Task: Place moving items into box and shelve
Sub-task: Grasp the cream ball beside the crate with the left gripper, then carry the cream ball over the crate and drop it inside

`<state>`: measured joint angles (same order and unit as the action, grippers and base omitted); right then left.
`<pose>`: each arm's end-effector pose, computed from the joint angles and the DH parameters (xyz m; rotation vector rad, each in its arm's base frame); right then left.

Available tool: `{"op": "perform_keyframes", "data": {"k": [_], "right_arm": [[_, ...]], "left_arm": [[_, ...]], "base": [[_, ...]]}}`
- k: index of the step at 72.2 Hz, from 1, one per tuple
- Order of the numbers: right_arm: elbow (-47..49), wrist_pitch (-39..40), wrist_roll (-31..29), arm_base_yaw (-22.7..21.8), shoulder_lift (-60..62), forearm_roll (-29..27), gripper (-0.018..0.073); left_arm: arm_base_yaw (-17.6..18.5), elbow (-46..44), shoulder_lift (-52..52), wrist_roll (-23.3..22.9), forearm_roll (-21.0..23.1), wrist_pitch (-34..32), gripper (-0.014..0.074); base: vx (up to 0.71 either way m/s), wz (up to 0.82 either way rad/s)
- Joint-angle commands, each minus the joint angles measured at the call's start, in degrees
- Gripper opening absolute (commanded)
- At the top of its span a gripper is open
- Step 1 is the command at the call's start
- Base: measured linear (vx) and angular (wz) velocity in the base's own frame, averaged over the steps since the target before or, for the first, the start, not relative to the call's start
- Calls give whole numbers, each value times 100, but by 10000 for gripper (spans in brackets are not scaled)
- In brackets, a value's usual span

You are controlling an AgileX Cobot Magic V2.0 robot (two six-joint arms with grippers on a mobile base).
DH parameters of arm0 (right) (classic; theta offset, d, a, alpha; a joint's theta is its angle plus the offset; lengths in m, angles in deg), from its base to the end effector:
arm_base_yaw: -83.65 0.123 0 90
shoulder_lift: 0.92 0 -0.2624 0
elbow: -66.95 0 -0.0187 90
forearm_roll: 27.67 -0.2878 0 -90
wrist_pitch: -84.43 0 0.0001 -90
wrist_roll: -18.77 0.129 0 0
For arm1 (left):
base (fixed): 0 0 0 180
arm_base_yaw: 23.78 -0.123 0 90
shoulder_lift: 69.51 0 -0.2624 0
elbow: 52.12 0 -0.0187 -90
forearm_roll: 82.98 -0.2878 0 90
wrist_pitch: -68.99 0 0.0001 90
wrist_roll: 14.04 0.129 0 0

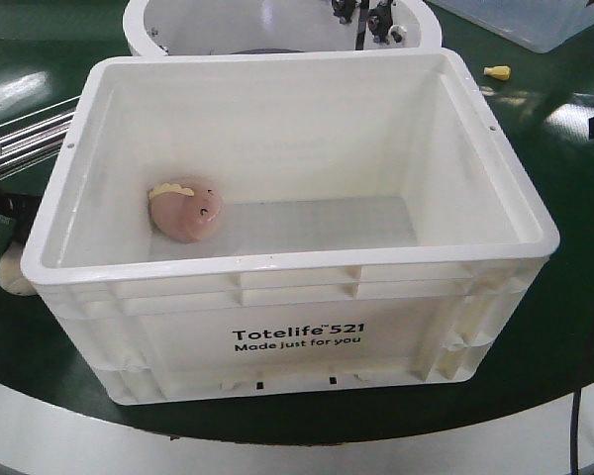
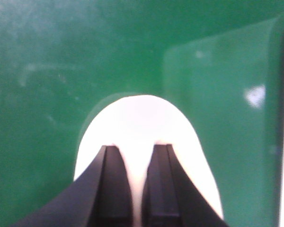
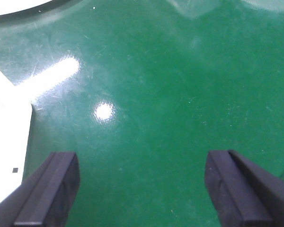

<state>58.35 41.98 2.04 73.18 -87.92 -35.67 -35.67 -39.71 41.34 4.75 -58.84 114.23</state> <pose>0.3570 -0.0536 0.2804 -0.0507 2.4000 -0.0601 0.3740 0.0404 0.1063 -0.2107 2.8329 -0.3784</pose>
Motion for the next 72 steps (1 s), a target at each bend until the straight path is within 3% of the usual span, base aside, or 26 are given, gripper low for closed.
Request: {"op": "perform_keyframes", "data": {"k": [1, 14, 33, 39, 45, 51, 57, 72], "right_arm": [[159, 373, -60, -29, 169, -10, 587], [159, 373, -60, -29, 169, -10, 587], [159, 373, -60, -29, 169, -15, 587], [159, 373, -60, -29, 169, -33, 587], [159, 373, -60, -29, 169, -127, 587], [159, 373, -66, -29, 169, -319, 587], [159, 380, -84, -29, 169, -362, 587], [159, 393, -150, -29, 169, -356, 587]], "left_arm": [[66, -193, -480, -306, -36, 128, -3], [66, -650, -1251, -538, -270, -139, -3], [66, -1506, -2206, -595, -147, -418, -3], [66, -1755, -2420, -595, 297, -388, -3], [102, -1917, -2550, -443, 1235, -181, -3], [300, -1927, -2589, -11, 1988, 25, -3], [672, -1927, -2528, 229, 2414, 185, -3], [1807, -1899, -2252, 209, 2451, 199, -1]], "base": [[0, 0], [0, 0], [0, 0], [0, 0], [0, 0], [0, 0], [0, 0], [0, 0]]}}
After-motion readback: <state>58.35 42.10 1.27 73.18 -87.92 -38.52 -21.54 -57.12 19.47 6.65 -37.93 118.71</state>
